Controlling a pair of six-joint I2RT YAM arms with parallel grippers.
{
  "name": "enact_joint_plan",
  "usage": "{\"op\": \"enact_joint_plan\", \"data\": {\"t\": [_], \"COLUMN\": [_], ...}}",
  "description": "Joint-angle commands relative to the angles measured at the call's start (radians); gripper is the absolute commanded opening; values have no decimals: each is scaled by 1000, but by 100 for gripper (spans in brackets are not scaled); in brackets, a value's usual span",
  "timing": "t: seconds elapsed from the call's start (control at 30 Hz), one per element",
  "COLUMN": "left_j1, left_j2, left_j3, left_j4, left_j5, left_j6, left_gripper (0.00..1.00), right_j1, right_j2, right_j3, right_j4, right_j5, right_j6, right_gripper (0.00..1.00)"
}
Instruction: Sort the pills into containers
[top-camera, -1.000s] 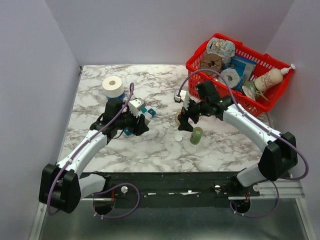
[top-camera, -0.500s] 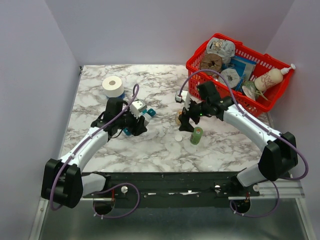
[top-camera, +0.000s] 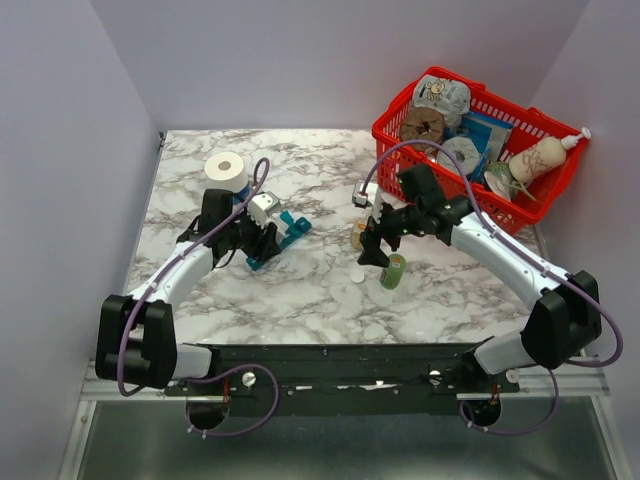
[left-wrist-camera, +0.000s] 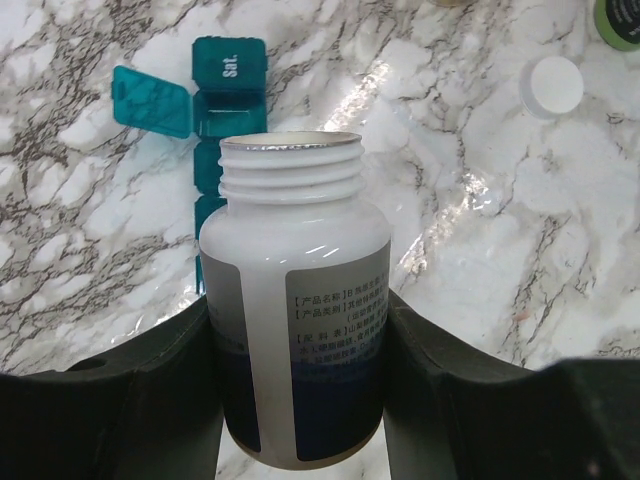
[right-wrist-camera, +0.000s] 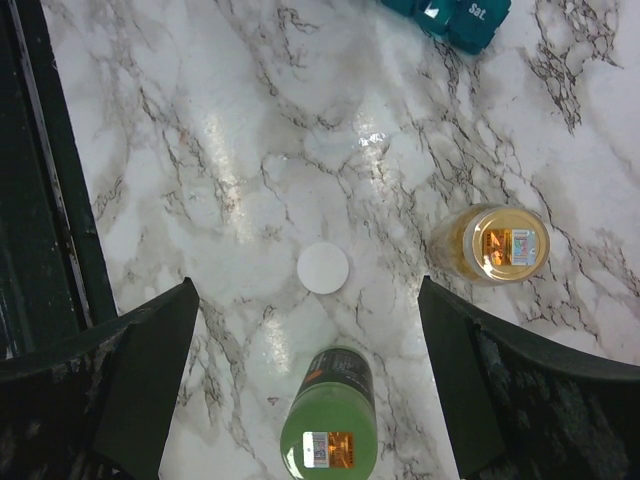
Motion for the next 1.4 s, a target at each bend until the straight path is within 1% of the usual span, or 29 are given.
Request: {"op": "enact_joint_plan", "data": {"t": [0.0, 0.03, 0.07, 0.1, 0.13, 0.17, 0.2, 0.23, 0.27, 0.3, 0.33, 0.37, 0.4, 0.5, 0.53, 0.57, 0.63, 0.67, 0.8, 0.9, 1.07, 1.37], "left_j1": [-39, -61, -28, 11, 10, -22, -35, -29, 15, 17, -1, -22, -21, -39, -53, -67, -82, -86, -102, -127, -153, -176], "left_j2": [-14, -32, -35, -26, -16, -6, -20, -37, -22, 6, 44, 47, 50, 78, 81, 81, 77, 78, 92, 118, 185, 270], "left_j3": [84, 59, 30, 13, 50, 72, 60, -24, -27, 6, 78, 75, 63, 98, 118, 117, 106, 103, 74, 75, 118, 229], "left_j4": [7, 23, 61, 92, 48, 16, 93, 165, 181, 71, 36, 39, 75, 8, -10, -21, -21, -21, 16, 26, 4, -124], "left_j5": [50, 28, 19, 39, 42, 48, 22, -15, -10, 11, 22, -4, -25, -55, -78, -140, -206, -261, -386, -444, -477, -536], "left_j6": [-45, -30, -42, -63, -67, -56, -62, -88, -90, -73, -59, -51, -48, 2, 22, 48, 93, 106, 162, 194, 251, 335], "left_gripper": [0, 0, 0, 0, 0, 0, 0, 0, 0, 0, 0, 0, 0, 0, 0, 0, 0, 0, 0, 0, 0, 0], "right_j1": [-9, -9, -9, -9, -9, -9, -9, -9, -9, -9, -7, -9, -9, -9, -9, -9, -10, -9, -9, -7, -9, -23], "right_j2": [-28, -26, -29, -32, -37, -37, -37, -39, -37, -39, -39, -37, -35, -43, -42, -43, -42, -39, -34, -35, -40, -60], "right_j3": [-11, -11, -9, -11, -12, -14, -12, -12, -12, -12, -15, -15, -14, -20, -20, -22, -23, -23, -25, -28, -31, -40], "right_j4": [22, 20, 19, 20, 20, 22, 20, 20, 20, 20, 22, 22, 22, 25, 25, 26, 26, 30, 26, 28, 28, 34], "right_j5": [-51, -54, -62, -65, -65, -67, -68, -68, -67, -65, -64, -64, -64, -50, -50, -48, -50, -53, -59, -51, -38, -24], "right_j6": [12, 14, 14, 14, 14, 15, 17, 17, 17, 17, 17, 17, 17, 12, 14, 12, 11, 12, 11, 8, 0, -5], "right_gripper": [100, 100, 100, 100, 100, 100, 100, 100, 100, 100, 100, 100, 100, 100, 100, 100, 100, 100, 100, 100, 100, 100]}}
